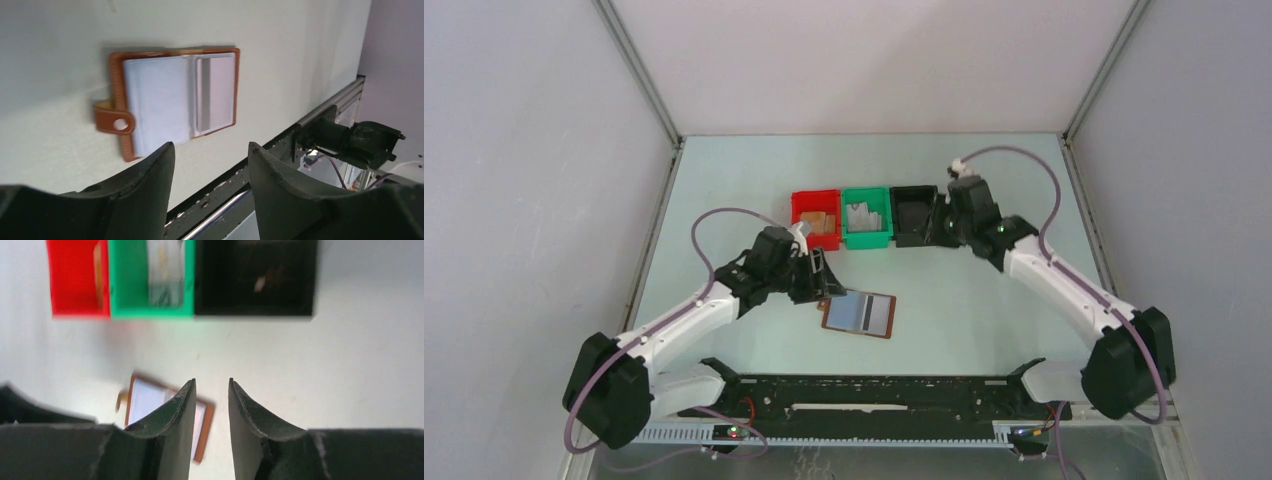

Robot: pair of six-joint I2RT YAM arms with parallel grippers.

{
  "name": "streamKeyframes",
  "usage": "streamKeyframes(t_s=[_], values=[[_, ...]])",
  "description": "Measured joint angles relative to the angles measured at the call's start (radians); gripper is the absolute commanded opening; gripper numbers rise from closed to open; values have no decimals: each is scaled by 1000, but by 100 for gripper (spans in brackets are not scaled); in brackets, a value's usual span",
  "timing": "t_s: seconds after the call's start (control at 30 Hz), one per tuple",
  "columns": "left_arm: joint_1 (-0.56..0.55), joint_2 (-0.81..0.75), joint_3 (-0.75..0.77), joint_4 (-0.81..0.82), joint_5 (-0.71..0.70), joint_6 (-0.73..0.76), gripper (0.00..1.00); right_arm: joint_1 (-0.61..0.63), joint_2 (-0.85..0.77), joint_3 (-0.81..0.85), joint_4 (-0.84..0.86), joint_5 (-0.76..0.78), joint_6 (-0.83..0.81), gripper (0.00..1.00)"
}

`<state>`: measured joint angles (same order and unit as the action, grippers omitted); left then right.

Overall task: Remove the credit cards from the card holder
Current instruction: Remove the credit card from the card holder.

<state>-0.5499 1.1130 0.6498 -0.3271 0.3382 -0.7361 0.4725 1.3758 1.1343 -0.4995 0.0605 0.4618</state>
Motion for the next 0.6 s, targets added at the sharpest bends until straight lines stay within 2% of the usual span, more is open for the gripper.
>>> streamKeyframes(t_s=[0.1,0.3,0.6], values=[[-34,48,0,62,25,-26,60,49,-94,-222,130,-124,96,40],[-126,164,-27,231,94,-122,59,126,-105,-588,349,-304,334,40],[-150,269,-88,399,111,-209,57,204,-78,-640,610,-324,533,39]])
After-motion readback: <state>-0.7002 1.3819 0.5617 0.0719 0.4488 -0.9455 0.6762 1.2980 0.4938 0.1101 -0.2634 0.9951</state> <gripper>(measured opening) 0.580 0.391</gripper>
